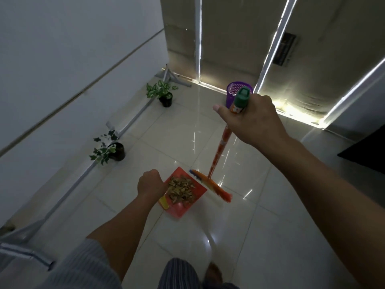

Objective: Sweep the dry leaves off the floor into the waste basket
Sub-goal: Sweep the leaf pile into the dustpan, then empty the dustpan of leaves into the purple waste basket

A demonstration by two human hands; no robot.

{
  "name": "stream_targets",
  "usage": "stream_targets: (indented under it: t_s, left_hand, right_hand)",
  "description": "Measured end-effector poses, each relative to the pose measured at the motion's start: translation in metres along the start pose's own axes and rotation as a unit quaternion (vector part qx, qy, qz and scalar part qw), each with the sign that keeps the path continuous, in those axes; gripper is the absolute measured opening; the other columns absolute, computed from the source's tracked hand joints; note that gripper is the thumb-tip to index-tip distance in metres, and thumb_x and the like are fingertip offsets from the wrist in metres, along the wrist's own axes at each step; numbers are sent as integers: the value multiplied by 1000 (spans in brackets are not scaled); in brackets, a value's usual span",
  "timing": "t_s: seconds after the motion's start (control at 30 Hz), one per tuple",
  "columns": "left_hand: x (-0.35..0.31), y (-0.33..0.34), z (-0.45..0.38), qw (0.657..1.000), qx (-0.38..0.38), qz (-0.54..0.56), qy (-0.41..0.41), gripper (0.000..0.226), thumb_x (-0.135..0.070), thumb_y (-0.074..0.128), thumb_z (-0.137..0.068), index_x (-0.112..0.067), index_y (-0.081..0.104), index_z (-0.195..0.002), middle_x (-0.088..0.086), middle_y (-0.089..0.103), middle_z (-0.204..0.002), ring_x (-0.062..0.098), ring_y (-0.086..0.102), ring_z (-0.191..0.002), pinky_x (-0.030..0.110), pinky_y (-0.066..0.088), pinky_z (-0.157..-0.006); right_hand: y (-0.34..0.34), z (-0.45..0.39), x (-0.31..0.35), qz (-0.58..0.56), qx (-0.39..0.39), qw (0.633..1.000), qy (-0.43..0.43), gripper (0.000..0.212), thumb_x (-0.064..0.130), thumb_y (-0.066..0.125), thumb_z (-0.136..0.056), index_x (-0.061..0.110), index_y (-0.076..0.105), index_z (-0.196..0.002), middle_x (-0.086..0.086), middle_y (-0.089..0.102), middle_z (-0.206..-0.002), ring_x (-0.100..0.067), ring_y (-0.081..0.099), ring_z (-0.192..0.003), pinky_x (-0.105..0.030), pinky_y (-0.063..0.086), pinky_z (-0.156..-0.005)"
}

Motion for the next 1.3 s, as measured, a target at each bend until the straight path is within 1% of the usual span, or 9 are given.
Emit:
stream_targets:
  t_s: [0.13,0.33,0.47,0.53,0.77,0.87,1.03,1.2,1.3]
  left_hand:
    - [-61,-13,-44,999,11,-6,32,31,-23,79,-60,-4,56,-72,10,57,-72,26,60,-68,24,39,-48]
    - [-144,-28,-134,996,23,-23,82,24,-14,75,-55,-5,57,-70,11,60,-72,26,64,-69,21,38,-45]
    - [-202,-44,-201,991,30,-47,125,20,-8,71,-54,-6,54,-64,8,56,-67,25,63,-66,19,32,-39]
    - [-233,-56,-235,986,23,-59,153,20,-6,70,-54,-7,55,-65,9,58,-69,23,61,-63,20,33,-39]
    - [-339,-101,-334,971,-10,-82,223,17,-6,67,-59,-9,51,-64,7,56,-67,22,57,-60,21,32,-40]
    - [-386,-124,-375,968,-35,-90,232,16,-12,70,-65,-7,60,-75,8,60,-75,23,60,-67,24,40,-47]
    - [-459,-165,-445,962,-55,-130,235,21,-24,71,-69,-10,65,-82,7,64,-87,22,59,-73,26,44,-57]
    - [-524,-212,-489,959,-107,-121,233,24,-23,68,-72,-8,66,-91,8,65,-92,26,64,-86,29,48,-67]
    - [-564,-237,-515,963,-118,-88,228,20,-18,69,-71,-8,68,-88,9,66,-90,28,64,-86,30,50,-69]
  right_hand:
    - [-20,-43,-34,-5,-27,999,23,47,50,67,-90,3,68,-87,-8,64,-73,-12,57,-63,-24,51,-60]
    - [-26,-128,-86,35,-66,995,61,53,58,64,-88,10,61,-66,-9,63,-65,-22,64,-64,-38,56,-61]
    - [-35,-189,-119,55,-89,989,101,51,61,65,-85,19,49,-63,1,59,-65,-18,60,-64,-21,39,-51]
    - [-43,-220,-133,57,-102,985,125,50,60,66,-86,19,50,-62,-1,61,-64,-17,61,-62,-21,37,-50]
    - [-75,-318,-172,112,-153,968,165,55,69,54,-87,18,58,-65,-3,63,-64,-21,63,-62,-36,54,-61]
    - [-86,-369,-195,85,-164,966,183,62,74,50,-84,16,64,-70,-1,68,-67,-20,66,-65,-43,59,-69]
    - [-103,-456,-224,-83,-176,962,190,42,52,62,-92,11,69,-85,-1,72,-70,-8,71,-59,-43,63,-71]
    - [-110,-539,-252,-55,-66,974,210,20,29,78,-85,13,66,-84,-7,72,-83,-21,73,-75,-45,63,-76]
    - [-110,-584,-265,0,0,974,225,9,15,75,-85,14,67,-88,-9,71,-91,-24,72,-84,-46,61,-83]
Point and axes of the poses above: each hand's wrist, its own z-axis away from the middle knuckle, its own y-axis out of the palm, x = y × z, the point moved 5 cm from there along -z, towards the middle knuckle
